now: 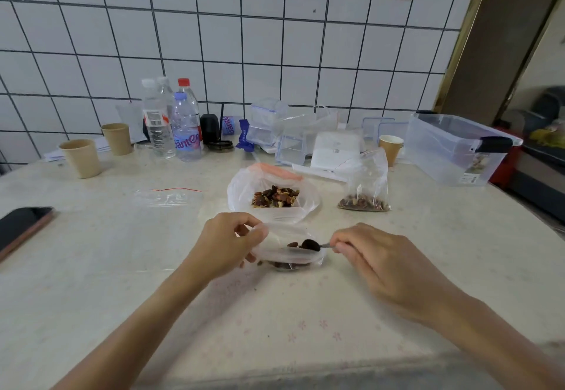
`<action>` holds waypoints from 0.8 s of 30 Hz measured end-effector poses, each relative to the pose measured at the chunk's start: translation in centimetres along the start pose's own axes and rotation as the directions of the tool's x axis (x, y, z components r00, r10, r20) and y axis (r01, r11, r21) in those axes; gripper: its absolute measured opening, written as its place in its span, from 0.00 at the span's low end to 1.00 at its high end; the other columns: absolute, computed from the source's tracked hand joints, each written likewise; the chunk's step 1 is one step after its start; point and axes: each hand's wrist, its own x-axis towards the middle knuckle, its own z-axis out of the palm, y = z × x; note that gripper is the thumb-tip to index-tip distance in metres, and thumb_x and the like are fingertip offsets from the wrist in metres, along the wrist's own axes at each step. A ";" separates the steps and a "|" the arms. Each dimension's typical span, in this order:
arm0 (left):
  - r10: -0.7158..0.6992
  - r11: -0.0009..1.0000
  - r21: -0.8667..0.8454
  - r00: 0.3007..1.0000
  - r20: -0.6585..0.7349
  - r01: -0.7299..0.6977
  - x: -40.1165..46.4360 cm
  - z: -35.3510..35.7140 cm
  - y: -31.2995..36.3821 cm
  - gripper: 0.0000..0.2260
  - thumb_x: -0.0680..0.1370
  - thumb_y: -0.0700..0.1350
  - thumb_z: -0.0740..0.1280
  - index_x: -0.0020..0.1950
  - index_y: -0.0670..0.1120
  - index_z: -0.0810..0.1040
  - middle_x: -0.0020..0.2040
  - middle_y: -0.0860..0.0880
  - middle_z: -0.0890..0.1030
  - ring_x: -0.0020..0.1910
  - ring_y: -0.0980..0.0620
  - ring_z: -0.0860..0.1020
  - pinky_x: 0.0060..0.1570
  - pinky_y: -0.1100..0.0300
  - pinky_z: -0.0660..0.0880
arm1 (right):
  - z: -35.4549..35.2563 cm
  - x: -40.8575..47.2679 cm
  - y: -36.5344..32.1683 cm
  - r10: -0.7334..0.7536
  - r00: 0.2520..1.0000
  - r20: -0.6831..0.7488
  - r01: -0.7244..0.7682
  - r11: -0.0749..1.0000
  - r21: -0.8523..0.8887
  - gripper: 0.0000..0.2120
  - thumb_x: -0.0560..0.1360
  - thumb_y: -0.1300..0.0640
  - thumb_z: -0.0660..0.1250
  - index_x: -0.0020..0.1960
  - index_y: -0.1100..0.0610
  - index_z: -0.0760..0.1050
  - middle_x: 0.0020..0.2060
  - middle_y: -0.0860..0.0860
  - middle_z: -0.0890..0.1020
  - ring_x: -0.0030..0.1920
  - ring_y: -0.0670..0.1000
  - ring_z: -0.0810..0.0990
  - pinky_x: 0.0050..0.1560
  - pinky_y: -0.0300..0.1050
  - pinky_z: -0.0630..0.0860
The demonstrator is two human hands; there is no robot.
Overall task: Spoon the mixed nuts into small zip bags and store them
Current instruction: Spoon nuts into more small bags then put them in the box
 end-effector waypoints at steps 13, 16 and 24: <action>0.035 0.975 0.221 0.999 0.007 -0.036 0.1 -0.5 -0.8 0.15 0.79 0.64 0.68 0.44 0.54 0.83 0.32 0.51 0.84 0.27 0.59 0.80 0.37 0.63 0.72 | -0.9 1.5 0.1 0.142 0.986 -0.085 -0.105 0.934 0.342 0.09 0.84 0.54 0.61 0.54 0.51 0.81 0.44 0.41 0.84 0.45 0.42 0.82 0.43 0.33 0.74; 0.008 0.981 0.193 0.999 -0.037 -0.001 0.6 -1.0 -1.3 0.21 0.76 0.70 0.64 0.40 0.54 0.82 0.32 0.50 0.84 0.27 0.57 0.81 0.35 0.61 0.72 | 0.1 2.3 0.6 0.309 0.943 -0.123 -0.187 0.798 0.573 0.09 0.84 0.57 0.62 0.53 0.51 0.81 0.41 0.50 0.86 0.43 0.50 0.84 0.37 0.46 0.78; -0.181 0.946 0.234 0.965 -0.190 0.223 5.6 -2.2 -2.3 0.37 0.73 0.75 0.62 0.58 0.41 0.74 0.50 0.46 0.81 0.49 0.46 0.79 0.50 0.50 0.76 | 2.6 6.0 1.6 0.573 0.815 -0.084 -0.294 0.534 0.792 0.09 0.84 0.60 0.63 0.53 0.60 0.82 0.40 0.54 0.87 0.42 0.52 0.87 0.30 0.43 0.80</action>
